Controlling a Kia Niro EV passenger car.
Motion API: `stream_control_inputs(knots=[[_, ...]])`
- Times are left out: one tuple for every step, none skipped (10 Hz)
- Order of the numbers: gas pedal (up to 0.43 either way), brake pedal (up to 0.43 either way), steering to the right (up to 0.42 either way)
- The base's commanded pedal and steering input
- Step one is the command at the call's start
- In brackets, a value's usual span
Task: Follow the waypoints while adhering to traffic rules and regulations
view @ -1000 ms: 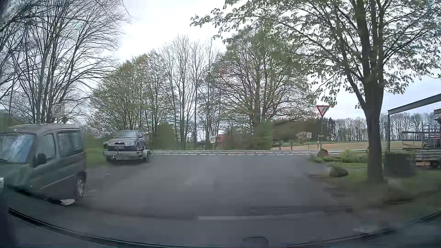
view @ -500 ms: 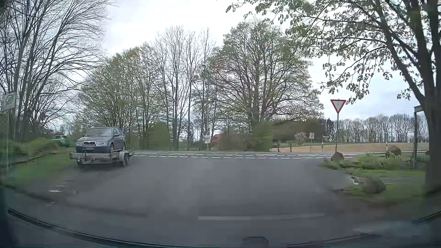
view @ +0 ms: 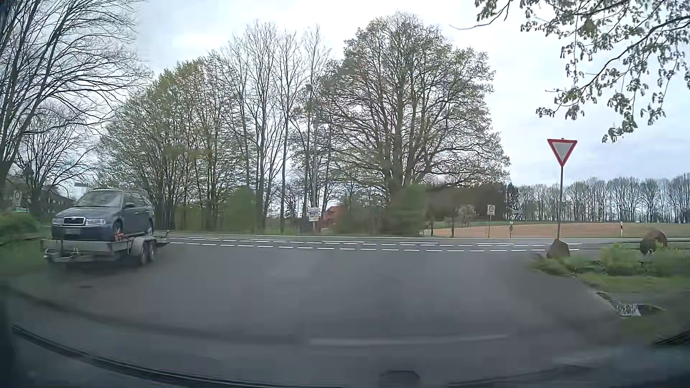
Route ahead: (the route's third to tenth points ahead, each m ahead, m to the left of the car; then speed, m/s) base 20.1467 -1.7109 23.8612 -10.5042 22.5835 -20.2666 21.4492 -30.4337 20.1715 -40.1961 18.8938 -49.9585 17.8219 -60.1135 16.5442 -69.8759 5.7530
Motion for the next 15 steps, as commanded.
stream_control_inputs(knots=[[0.0, 0.122, 0.018], [0.0, 0.122, 0.017], [0.0, 0.14, 0.017], [0.0, 0.159, 0.017], [0.0, 0.183, 0.019], [0.0, 0.213, 0.02], [0.0, 0.226, 0.025], [0.0, 0.226, 0.033], [0.0, 0.226, 0.046], [0.0, 0.226, 0.06], [0.0, 0.226, 0.081], [0.0, 0.22, 0.104], [0.0, 0.207, 0.127], [0.0, 0.171, 0.15], [0.0, 0.122, 0.169]])
